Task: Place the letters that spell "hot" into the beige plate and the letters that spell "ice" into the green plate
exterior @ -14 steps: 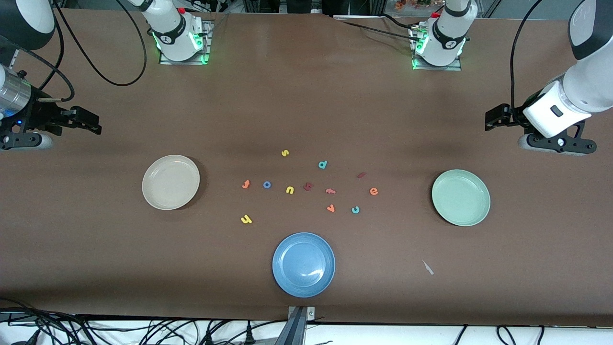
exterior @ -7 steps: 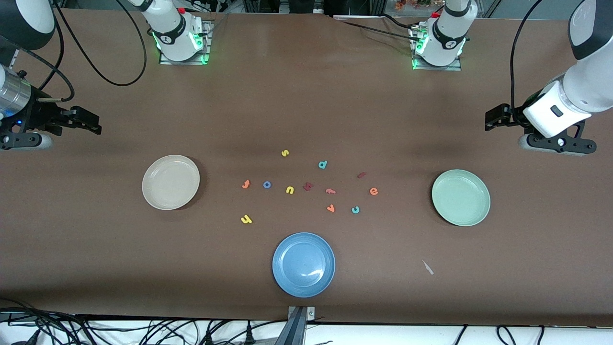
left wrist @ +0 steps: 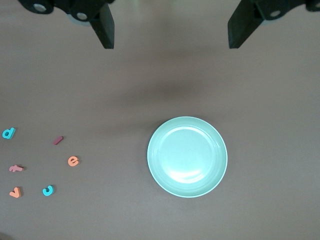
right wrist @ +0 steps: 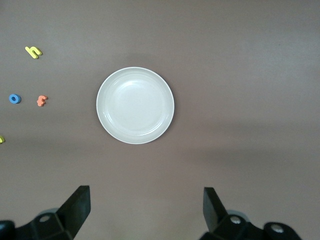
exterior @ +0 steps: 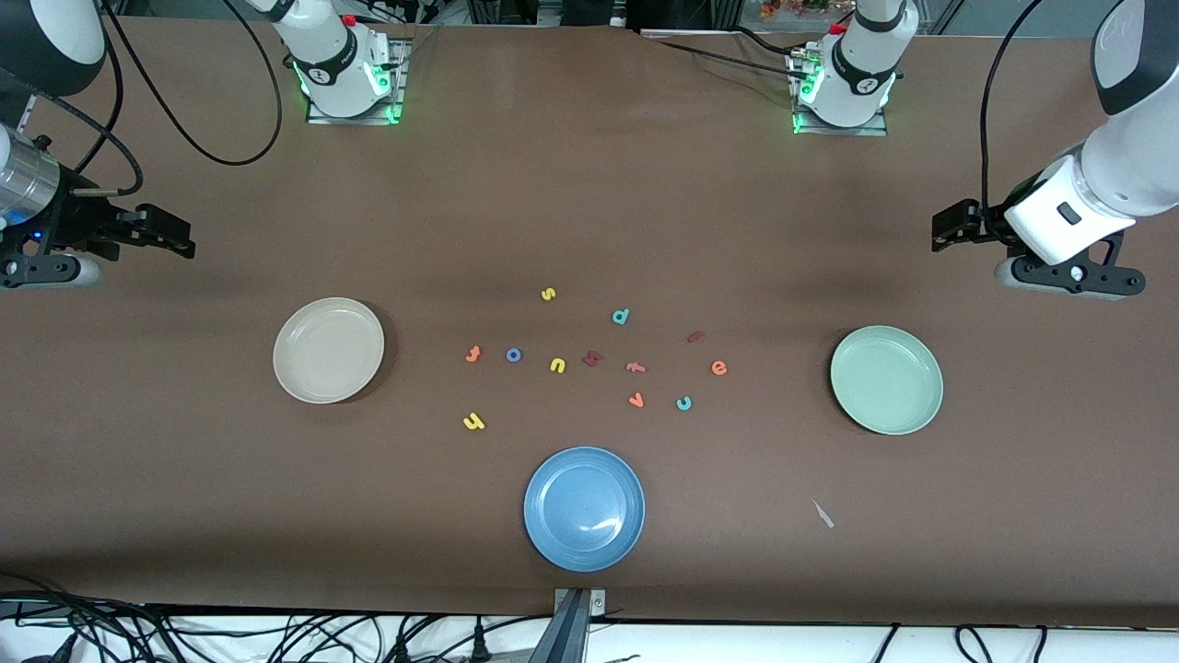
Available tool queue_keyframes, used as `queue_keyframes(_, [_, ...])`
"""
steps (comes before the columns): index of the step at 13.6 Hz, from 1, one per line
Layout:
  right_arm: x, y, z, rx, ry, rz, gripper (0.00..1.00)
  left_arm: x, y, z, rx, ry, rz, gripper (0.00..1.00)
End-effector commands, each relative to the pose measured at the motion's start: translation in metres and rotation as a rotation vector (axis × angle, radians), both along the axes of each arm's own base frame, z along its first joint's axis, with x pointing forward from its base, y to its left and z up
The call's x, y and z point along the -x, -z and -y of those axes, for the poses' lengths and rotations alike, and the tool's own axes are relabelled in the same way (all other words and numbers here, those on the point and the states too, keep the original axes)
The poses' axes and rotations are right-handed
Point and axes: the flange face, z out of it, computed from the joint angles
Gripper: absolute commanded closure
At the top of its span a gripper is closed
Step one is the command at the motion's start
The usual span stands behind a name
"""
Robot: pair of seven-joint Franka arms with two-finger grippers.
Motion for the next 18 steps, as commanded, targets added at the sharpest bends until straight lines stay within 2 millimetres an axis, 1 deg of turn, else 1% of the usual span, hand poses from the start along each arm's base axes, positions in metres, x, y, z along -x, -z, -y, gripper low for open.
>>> queue_keyframes(1, [-0.001, -0.004, 0.002, -0.012, 0.004, -0.007, 0.0, -0.002, -0.006, 0.002, 0.006, 0.034, 0.004, 0.0])
queue_keyframes(5, [-0.001, -0.004, 0.002, -0.012, 0.004, -0.007, 0.0, -0.002, -0.004, 0.003, 0.008, 0.035, 0.001, 0.0])
queue_keyframes(6, [-0.001, -0.004, 0.002, -0.012, 0.004, -0.007, 0.0, -0.003, -0.005, 0.0, 0.004, 0.034, 0.011, 0.0])
queue_keyframes(7, [-0.001, -0.004, 0.002, -0.012, 0.004, -0.007, 0.0, -0.005, -0.003, -0.001, -0.003, 0.03, 0.01, 0.0])
queue_keyframes(8, [-0.001, -0.004, 0.002, -0.012, 0.004, -0.007, 0.0, -0.007, 0.003, 0.001, 0.008, 0.023, -0.002, 0.0])
queue_keyframes(12, [-0.001, -0.004, 0.002, -0.012, 0.004, -0.007, 0.0, -0.007, 0.001, -0.002, 0.007, 0.03, 0.0, 0.0])
queue_keyframes(13, [-0.001, -0.004, 0.002, -0.012, 0.004, -0.007, 0.0, -0.006, -0.003, -0.004, 0.004, 0.026, 0.008, 0.0])
queue_keyframes(15, [-0.001, -0.004, 0.002, -0.012, 0.004, -0.007, 0.0, -0.009, 0.001, -0.002, 0.006, 0.02, 0.001, 0.0])
queue_keyframes(16, [-0.001, -0.004, 0.002, -0.012, 0.004, -0.007, 0.0, -0.009, 0.003, -0.006, 0.006, 0.025, 0.0, 0.0])
queue_keyframes(17, [-0.001, -0.004, 0.002, -0.012, 0.004, -0.007, 0.0, -0.01, 0.002, -0.007, 0.0, 0.022, 0.006, 0.0])
queue_keyframes(18, [-0.001, -0.004, 0.002, -0.012, 0.004, -0.007, 0.0, -0.011, 0.005, -0.006, 0.009, 0.018, 0.0, 0.0])
